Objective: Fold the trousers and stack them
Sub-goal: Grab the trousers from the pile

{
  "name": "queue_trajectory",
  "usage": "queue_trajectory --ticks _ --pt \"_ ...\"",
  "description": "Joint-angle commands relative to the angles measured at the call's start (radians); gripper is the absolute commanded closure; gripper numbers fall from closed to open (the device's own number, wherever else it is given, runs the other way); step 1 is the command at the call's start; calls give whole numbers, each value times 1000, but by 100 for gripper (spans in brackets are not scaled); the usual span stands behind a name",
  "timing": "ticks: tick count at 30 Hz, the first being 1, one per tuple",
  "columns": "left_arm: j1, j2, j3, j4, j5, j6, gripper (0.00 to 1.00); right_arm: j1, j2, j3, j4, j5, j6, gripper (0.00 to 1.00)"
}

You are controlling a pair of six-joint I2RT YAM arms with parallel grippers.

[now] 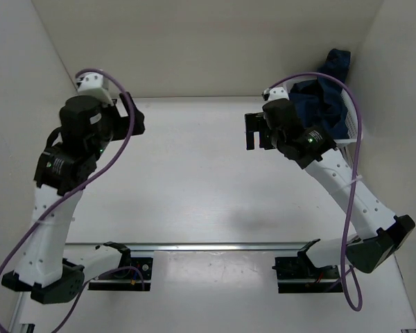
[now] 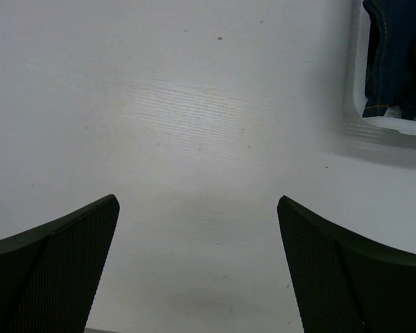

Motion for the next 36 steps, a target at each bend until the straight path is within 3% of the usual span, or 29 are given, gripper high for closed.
queue_trajectory --ticks 1,7,10,12,15,18,21,24,29,33,36 --pt "1 22 -14 -12 102 36 0 12 7 -26 21 112 17 0" --pt "1 44 -43 -12 134 37 0 12 -46 -84 21 157 -5 0" --pt "1 44 -63 -12 125 47 0 -56 -90 -121 21 119 -5 0" --pt "1 44 -72 -12 125 47 0 -118 -141 -176 21 15 -5 0" --pt "1 44 -92 -12 148 67 0 -312 -252 -297 94 -140 -15 0" --pt "-10 30 -124 7 93 79 0 -438 -360 -365 153 -358 -28 0" --pt "-10 39 -124 7 102 66 0 -642 -386 -389 163 -603 -28 0" --pt "-10 82 -124 7 152 47 0 -690 -350 -357 163 -563 21 0" --pt "-10 157 -124 7 191 47 0 -718 -167 -224 163 -247 84 0" --pt "-10 196 -91 7 200 69 0 -791 63 -77 163 -216 132 5" --pt "-10 214 -90 7 200 78 0 -819 302 82 144 -259 141 0"
